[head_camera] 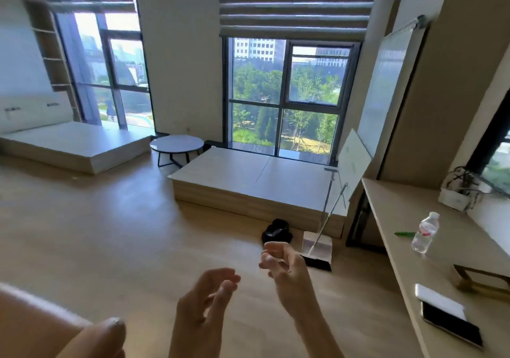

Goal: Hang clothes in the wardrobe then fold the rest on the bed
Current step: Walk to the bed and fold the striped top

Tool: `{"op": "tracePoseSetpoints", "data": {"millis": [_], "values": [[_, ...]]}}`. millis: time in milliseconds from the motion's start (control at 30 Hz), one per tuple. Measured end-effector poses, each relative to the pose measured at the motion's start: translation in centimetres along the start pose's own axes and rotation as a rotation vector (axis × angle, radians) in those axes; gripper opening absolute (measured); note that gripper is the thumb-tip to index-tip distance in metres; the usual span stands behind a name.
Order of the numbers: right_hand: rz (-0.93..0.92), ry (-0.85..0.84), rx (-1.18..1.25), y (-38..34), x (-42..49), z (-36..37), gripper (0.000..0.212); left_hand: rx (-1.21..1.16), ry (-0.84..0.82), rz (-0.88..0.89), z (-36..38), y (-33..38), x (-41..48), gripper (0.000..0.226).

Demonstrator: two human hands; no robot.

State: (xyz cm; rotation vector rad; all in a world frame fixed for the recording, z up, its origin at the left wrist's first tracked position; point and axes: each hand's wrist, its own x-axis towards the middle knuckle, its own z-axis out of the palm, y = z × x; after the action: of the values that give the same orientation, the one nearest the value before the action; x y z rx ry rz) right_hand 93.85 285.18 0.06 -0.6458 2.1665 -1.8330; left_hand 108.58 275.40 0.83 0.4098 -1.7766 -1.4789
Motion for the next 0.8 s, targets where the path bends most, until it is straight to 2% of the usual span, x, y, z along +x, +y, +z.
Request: {"op": "tracePoseSetpoints", "data": {"millis": [233, 300, 433, 600, 800], "values": [[-0.102, -0.175, 0.008, -2.3, 15.2, 6.8, 0.011, 0.05, 0.174, 0.004, -0.6, -1.9, 13.2, 0.042], [-0.112, -0.218, 0.012, -2.3, 19.2, 9.0, 0.011, 0.065, 0.22, 0.016, -0.8, -3.1, 17.0, 0.039], [-0.137, -0.275, 0.031, -2.1, 27.6, 14.1, 0.01, 0.083, 0.263, 0.027, -2.1, -6.0, 25.2, 0.016], [-0.18, -0.363, 0.019, -2.7, 38.1, 22.8, 0.019, 0.123, 0.322, 0.035, -5.8, -10.3, 36.1, 0.011], [-0.221, -0.511, 0.04, -6.0, 48.1, 33.7, 0.023, 0.171, 0.425, 0.027, -11.1, -13.0, 47.0, 0.018]]}}
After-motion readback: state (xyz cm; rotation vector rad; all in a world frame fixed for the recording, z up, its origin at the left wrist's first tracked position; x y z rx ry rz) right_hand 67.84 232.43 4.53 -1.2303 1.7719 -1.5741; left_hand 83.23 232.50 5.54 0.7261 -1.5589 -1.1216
